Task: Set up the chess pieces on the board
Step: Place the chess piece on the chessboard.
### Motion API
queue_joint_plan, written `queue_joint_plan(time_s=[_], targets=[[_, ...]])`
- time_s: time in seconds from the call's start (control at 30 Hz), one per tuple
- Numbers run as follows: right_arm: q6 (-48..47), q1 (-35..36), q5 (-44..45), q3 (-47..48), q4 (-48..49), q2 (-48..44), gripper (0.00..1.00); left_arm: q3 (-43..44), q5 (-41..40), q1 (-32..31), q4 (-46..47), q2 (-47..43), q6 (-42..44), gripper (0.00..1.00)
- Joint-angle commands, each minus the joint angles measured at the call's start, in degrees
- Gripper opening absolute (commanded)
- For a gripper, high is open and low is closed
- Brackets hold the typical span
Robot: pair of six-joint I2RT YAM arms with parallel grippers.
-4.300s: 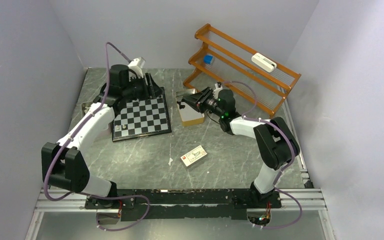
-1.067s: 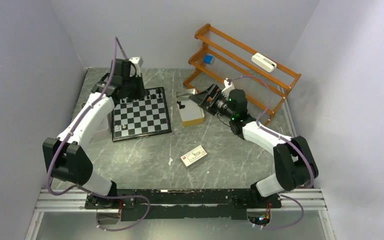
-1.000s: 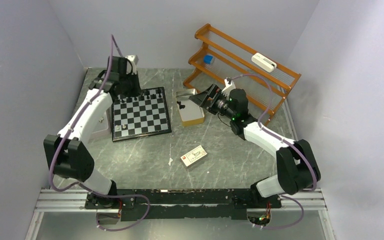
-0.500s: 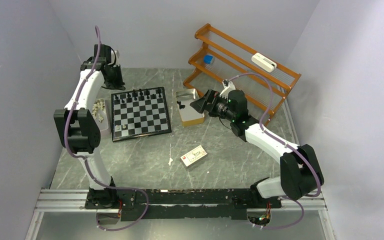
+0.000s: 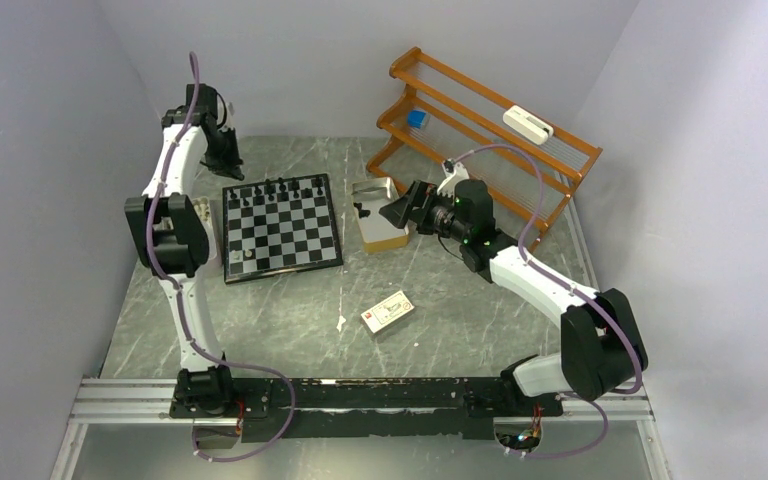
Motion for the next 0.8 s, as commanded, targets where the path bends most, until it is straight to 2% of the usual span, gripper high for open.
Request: queue_joint_plan(time_s=[0.0,0.27,0.77], targets=[[-1.5,0.2,1.2,2.1,-0.3,-0.2,1.0,2.8,1.9,0.4,-2.8,2.5,1.2,0.09],[-1.7,0.3,1.9,2.3,-0.3,-0.5,1.0,7.4,2.6,0.5,-3.9,7.3,1.6,0.08],[-1.5,0.3,2.4,1.4,0.6,-1.2,1.0,7.4,1.8,0.9,-3.1,10.4,1.4,0.09]])
